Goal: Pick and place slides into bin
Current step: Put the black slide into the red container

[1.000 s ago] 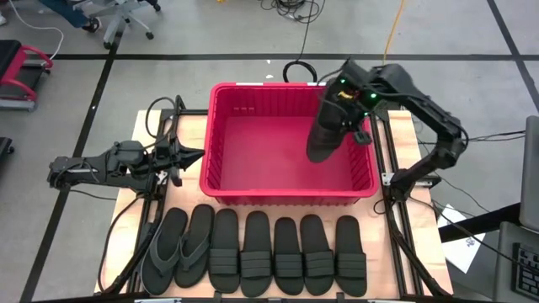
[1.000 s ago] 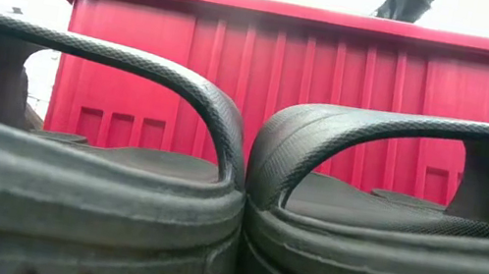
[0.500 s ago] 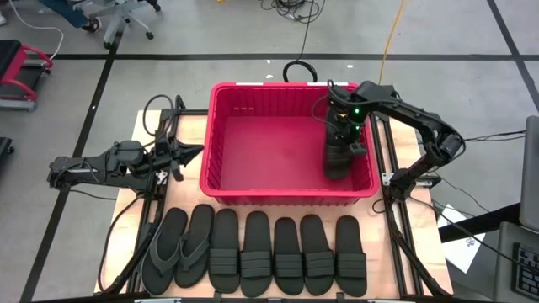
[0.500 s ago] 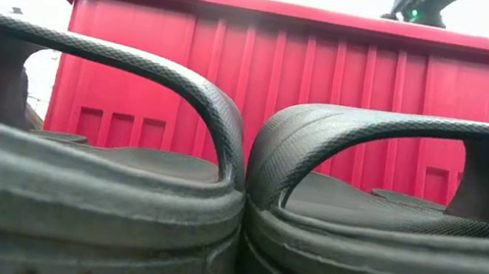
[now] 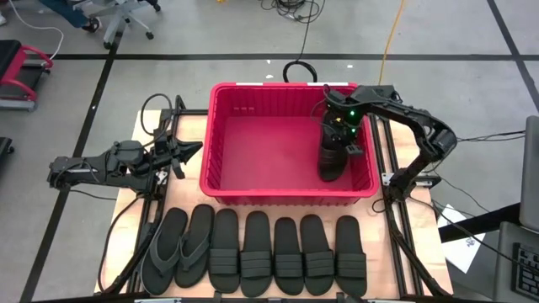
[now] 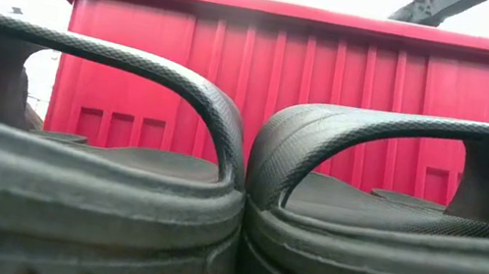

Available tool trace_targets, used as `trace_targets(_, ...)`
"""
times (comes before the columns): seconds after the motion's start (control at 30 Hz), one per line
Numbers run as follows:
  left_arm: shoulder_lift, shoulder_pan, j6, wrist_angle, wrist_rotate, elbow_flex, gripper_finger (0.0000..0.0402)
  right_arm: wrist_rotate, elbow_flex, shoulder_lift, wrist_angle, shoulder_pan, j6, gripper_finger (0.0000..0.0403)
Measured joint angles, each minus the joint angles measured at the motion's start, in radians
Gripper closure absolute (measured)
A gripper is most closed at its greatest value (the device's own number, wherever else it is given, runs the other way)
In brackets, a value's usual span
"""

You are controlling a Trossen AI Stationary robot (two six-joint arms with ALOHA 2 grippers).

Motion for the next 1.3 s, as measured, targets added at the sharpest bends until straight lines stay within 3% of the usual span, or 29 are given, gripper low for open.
trace_targets(0.2, 0.0, 0.0, -0.001, 0.0, 0.0, 0.0, 0.038, 0.052, 0.0, 0.063, 0.028, -0.019, 0.024, 0.0401)
trace_targets(0.4, 0.0, 0.0, -0.011, 0.0, 0.0, 0.0, 0.038, 0.206, -0.001, 0.071, 0.06, -0.018, 0.037, 0.0398)
trace_targets(0.93, 0.0, 0.0, -0.01, -0.013, 0.0, 0.0, 0.038, 0.176, -0.001, 0.071, 0.058, -0.1, 0.207, 0.0399)
trace_targets(1.3, 0.0, 0.0, 0.002, -0.014, 0.0, 0.0, 0.038, 0.135, 0.004, 0.068, 0.006, -0.09, 0.193, 0.0399)
